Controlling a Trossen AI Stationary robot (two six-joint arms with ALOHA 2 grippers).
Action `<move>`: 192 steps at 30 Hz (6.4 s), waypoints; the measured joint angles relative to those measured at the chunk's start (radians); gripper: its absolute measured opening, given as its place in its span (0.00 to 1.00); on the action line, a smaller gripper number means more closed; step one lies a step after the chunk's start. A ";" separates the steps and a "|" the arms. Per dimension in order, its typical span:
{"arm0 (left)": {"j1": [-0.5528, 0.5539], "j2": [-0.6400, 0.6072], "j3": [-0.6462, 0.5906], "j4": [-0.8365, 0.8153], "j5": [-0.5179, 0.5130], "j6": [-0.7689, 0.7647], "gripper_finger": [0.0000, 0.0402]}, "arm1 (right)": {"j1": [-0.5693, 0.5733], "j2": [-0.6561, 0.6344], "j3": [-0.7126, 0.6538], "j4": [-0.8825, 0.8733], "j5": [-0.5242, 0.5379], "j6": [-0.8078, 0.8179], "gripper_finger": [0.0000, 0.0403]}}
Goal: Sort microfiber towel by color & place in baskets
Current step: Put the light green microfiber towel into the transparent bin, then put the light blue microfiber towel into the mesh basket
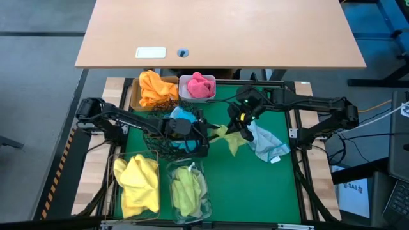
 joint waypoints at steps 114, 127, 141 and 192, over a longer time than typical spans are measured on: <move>-0.267 -0.003 0.000 -0.520 0.595 -0.978 0.32 | 0.000 -0.005 -0.725 0.067 0.549 0.497 0.25; -0.297 -0.047 0.000 -0.527 0.602 -1.097 0.32 | -0.001 -0.003 -0.726 0.065 0.547 0.493 0.17; -0.334 -0.046 0.000 -0.664 0.479 -1.344 0.37 | -0.001 -0.003 -0.726 0.063 0.543 0.493 0.07; -0.125 -0.203 0.000 -0.693 0.762 -1.311 0.36 | 0.001 -0.105 -0.669 0.035 0.432 0.459 0.09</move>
